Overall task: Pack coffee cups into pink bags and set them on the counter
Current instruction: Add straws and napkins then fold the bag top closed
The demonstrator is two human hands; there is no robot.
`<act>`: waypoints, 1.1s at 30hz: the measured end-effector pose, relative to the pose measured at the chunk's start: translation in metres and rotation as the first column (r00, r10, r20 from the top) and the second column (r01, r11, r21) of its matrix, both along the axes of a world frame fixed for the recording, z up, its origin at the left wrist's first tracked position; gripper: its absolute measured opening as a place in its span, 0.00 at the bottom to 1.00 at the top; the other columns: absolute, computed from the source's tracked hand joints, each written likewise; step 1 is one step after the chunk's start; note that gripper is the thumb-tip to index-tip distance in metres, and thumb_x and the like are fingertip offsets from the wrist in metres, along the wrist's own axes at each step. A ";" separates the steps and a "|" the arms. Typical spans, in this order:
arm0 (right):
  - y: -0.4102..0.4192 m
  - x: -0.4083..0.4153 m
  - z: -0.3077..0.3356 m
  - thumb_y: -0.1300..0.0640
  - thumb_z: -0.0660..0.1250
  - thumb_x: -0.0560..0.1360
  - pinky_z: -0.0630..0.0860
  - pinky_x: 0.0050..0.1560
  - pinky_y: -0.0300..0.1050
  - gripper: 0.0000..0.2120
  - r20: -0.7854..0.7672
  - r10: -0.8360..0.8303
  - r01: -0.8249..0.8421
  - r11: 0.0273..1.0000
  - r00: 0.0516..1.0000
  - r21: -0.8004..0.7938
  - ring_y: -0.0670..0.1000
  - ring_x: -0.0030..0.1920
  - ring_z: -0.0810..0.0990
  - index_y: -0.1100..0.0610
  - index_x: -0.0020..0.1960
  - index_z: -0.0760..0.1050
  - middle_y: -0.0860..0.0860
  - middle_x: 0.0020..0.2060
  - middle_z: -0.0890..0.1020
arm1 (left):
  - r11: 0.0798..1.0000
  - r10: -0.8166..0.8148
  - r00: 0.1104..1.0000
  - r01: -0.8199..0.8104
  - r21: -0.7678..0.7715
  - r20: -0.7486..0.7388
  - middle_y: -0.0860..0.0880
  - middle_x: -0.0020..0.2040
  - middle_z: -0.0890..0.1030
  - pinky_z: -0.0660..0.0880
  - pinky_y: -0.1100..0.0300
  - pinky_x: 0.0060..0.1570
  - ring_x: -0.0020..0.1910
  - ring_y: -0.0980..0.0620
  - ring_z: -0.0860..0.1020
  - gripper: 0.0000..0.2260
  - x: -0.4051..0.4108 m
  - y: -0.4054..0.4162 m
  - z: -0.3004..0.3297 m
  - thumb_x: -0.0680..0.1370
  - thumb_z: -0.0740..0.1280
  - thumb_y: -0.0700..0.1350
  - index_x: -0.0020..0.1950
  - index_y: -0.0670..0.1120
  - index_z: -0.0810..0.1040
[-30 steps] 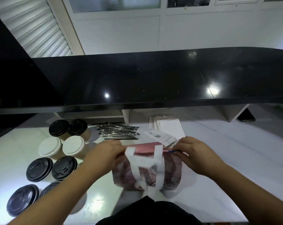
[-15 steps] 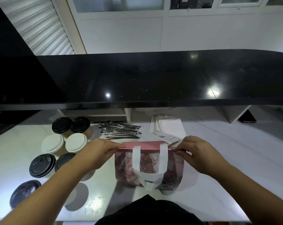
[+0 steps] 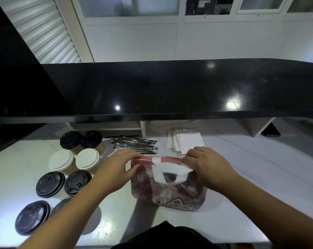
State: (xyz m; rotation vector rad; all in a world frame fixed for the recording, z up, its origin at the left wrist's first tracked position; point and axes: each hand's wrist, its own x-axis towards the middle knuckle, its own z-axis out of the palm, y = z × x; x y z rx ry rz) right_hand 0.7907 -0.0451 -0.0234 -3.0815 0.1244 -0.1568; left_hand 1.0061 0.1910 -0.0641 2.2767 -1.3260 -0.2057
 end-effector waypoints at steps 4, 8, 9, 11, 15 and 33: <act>0.014 0.008 0.032 0.52 0.67 0.78 0.80 0.48 0.45 0.12 -0.093 -0.054 0.056 0.998 0.994 0.027 0.51 0.50 0.79 0.49 0.61 0.80 0.48 0.51 0.81 | 0.985 0.087 0.990 -0.102 -0.139 -0.111 0.70 0.62 0.72 0.71 0.67 0.56 0.61 0.69 0.73 0.16 -0.001 0.005 0.006 0.80 0.72 0.52 0.66 0.63 0.76; 0.022 0.017 0.088 0.51 0.64 0.78 0.80 0.41 0.45 0.07 -0.094 -0.194 0.201 0.976 0.977 0.079 0.48 0.40 0.78 0.49 0.48 0.80 0.44 0.40 0.76 | 0.932 0.163 0.972 -0.209 -0.296 -0.172 0.69 0.63 0.68 0.73 0.65 0.52 0.61 0.65 0.73 0.17 0.000 0.008 0.025 0.78 0.72 0.52 0.64 0.65 0.72; 0.023 0.019 0.103 0.50 0.64 0.78 0.81 0.40 0.44 0.07 -0.087 -0.231 0.239 0.967 0.969 0.089 0.46 0.37 0.78 0.49 0.46 0.79 0.43 0.39 0.77 | 0.922 0.165 0.969 -0.218 -0.320 -0.186 0.68 0.63 0.69 0.74 0.64 0.53 0.61 0.63 0.74 0.17 0.001 0.007 0.033 0.78 0.72 0.53 0.65 0.65 0.73; 0.023 0.026 0.133 0.48 0.64 0.77 0.81 0.36 0.45 0.10 -0.078 -0.297 0.304 0.948 0.952 0.097 0.44 0.33 0.78 0.51 0.41 0.78 0.43 0.35 0.78 | 0.915 0.118 0.974 -0.183 -0.360 -0.194 0.67 0.63 0.70 0.74 0.64 0.55 0.62 0.62 0.76 0.16 0.002 0.003 0.051 0.79 0.71 0.55 0.65 0.65 0.73; 0.021 0.053 0.188 0.45 0.66 0.77 0.76 0.26 0.44 0.18 0.007 -0.386 0.386 0.922 0.922 0.040 0.45 0.25 0.75 0.53 0.32 0.75 0.47 0.24 0.76 | 0.905 0.026 0.978 -0.112 -0.411 -0.208 0.65 0.65 0.70 0.79 0.62 0.53 0.62 0.63 0.77 0.15 0.002 -0.002 0.090 0.80 0.67 0.63 0.66 0.66 0.73; -0.014 0.293 0.226 0.56 0.66 0.78 0.65 0.31 0.43 0.15 0.317 -0.517 0.455 0.854 0.795 0.252 0.50 0.29 0.69 0.57 0.35 0.66 0.51 0.30 0.70 | 0.947 0.098 0.967 -0.163 -0.277 -0.233 0.57 0.78 0.71 0.75 0.48 0.69 0.74 0.54 0.72 0.27 0.133 -0.062 0.143 0.83 0.62 0.62 0.81 0.62 0.60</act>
